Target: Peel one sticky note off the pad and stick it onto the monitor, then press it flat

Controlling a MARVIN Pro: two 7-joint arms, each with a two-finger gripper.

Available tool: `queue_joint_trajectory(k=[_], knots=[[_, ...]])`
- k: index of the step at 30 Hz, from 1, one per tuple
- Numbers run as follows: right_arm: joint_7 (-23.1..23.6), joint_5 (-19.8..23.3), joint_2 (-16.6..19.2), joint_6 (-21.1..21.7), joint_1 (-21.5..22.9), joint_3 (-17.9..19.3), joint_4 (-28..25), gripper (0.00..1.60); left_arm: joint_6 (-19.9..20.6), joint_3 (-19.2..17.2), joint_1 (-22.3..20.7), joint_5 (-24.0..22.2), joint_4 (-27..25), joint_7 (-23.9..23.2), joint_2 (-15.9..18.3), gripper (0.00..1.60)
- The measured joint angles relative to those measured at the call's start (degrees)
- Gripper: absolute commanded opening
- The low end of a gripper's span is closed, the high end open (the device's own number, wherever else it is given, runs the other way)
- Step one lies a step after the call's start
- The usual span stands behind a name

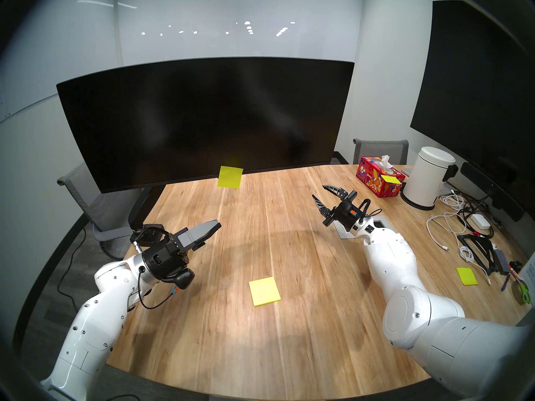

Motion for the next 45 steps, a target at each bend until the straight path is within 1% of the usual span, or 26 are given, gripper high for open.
queue_joint_trajectory(k=[16, 26, 35, 45], knots=[[5.18, 5.84, -2.23, -0.07, -6.2, 1.27, -12.08, 1.16, 1.97, -1.49, 2.47, 0.0, -2.74, -3.33, -1.16, 1.6], [8.74, 11.07, -3.77, -0.13, -10.69, 1.64, -19.91, 1.16, 3.05, -2.38, 4.0, -0.04, -4.74, -5.81, -1.98, 1.6], [9.09, 16.44, -4.89, -0.19, -14.93, 1.08, -26.79, 1.16, 3.89, -3.14, 5.37, -0.08, -6.6, -8.01, -2.71, 1.6], [9.17, 22.89, -5.34, -0.24, -20.37, -1.2, -34.58, 1.16, 4.69, -3.96, 6.93, -0.17, -8.77, -10.65, -3.59, 1.6]])
